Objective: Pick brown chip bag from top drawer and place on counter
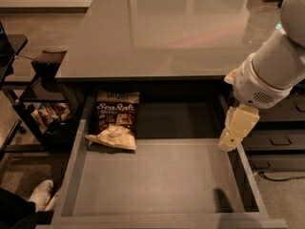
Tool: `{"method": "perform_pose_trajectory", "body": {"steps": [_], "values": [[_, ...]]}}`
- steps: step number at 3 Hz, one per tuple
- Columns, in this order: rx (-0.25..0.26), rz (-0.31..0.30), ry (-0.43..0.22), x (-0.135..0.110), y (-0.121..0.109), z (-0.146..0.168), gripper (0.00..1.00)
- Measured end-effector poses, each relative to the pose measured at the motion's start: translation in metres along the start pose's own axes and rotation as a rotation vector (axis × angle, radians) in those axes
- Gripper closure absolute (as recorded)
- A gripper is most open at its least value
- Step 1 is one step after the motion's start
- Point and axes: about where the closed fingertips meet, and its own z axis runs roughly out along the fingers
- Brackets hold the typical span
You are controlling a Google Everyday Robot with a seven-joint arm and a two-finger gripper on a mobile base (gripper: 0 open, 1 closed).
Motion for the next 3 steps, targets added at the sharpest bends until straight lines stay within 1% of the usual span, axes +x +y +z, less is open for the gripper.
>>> {"method": "perform_pose_trajectory", "body": {"steps": [1, 2, 3], "values": [[-0.029, 0.04, -0.086, -0.01, 0.014, 0.039, 0.0], [-0.06, 0.1, -0.235, -0.034, 0.022, 0.093, 0.0], [-0.07, 0.186, -0.367, -0.056, 0.014, 0.129, 0.0]]}}
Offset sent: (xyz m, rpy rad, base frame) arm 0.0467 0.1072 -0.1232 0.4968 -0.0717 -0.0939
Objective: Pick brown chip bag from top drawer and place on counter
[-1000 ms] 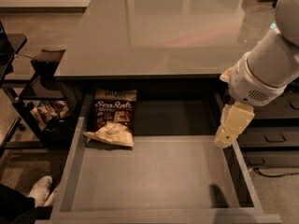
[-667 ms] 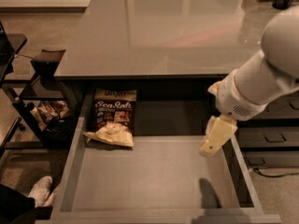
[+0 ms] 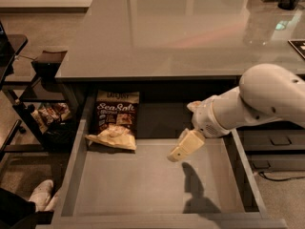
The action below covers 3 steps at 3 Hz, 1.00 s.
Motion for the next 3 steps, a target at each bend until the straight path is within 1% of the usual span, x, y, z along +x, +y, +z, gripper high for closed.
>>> {"method": "perform_pose_trajectory", "body": {"steps": [1, 2, 3], "values": [[-0.029, 0.036, -0.064, -0.008, -0.004, 0.022, 0.0], [-0.033, 0.039, -0.065, -0.007, -0.004, 0.023, 0.0], [-0.034, 0.043, -0.095, -0.007, 0.0, 0.034, 0.0]]}}
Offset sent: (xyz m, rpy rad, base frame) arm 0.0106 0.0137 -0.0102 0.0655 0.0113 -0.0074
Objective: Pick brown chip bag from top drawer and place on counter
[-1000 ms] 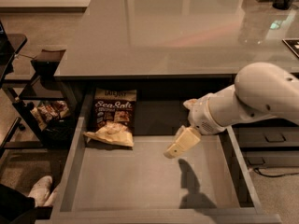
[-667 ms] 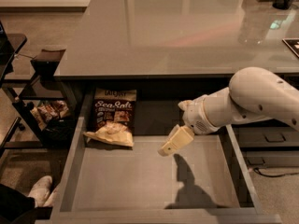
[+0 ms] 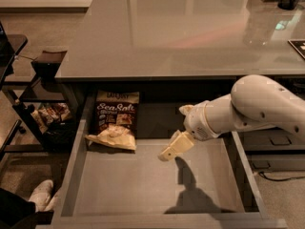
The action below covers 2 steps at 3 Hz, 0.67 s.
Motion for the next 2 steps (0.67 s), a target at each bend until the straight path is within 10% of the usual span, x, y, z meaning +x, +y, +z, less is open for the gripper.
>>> {"method": "perform_pose_trajectory", "body": {"steps": [2], "values": [[-0.027, -0.031, -0.216, -0.028, 0.032, 0.101, 0.0]]}}
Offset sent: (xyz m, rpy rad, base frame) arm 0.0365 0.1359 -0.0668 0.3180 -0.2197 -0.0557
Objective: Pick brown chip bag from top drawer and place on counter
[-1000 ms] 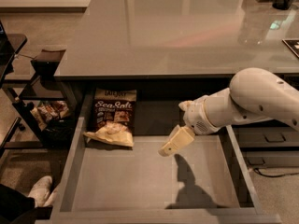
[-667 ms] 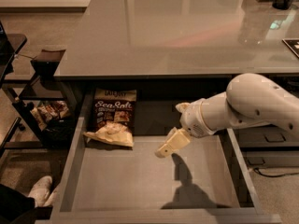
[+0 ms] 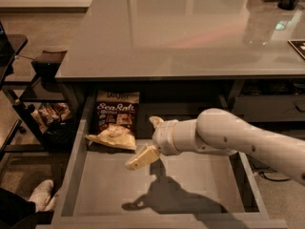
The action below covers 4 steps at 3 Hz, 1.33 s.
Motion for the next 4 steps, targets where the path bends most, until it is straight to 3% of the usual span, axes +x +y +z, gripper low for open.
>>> {"method": "perform_pose_trajectory", "body": {"steps": [1, 2, 3, 4], "values": [[0.077, -0.018, -0.078, -0.013, -0.012, 0.024, 0.0], [0.167, -0.046, -0.113, -0.026, -0.032, 0.032, 0.0], [0.167, -0.046, -0.113, -0.026, -0.032, 0.032, 0.0], [0.162, -0.098, -0.098, -0.022, -0.035, 0.043, 0.0]]}}
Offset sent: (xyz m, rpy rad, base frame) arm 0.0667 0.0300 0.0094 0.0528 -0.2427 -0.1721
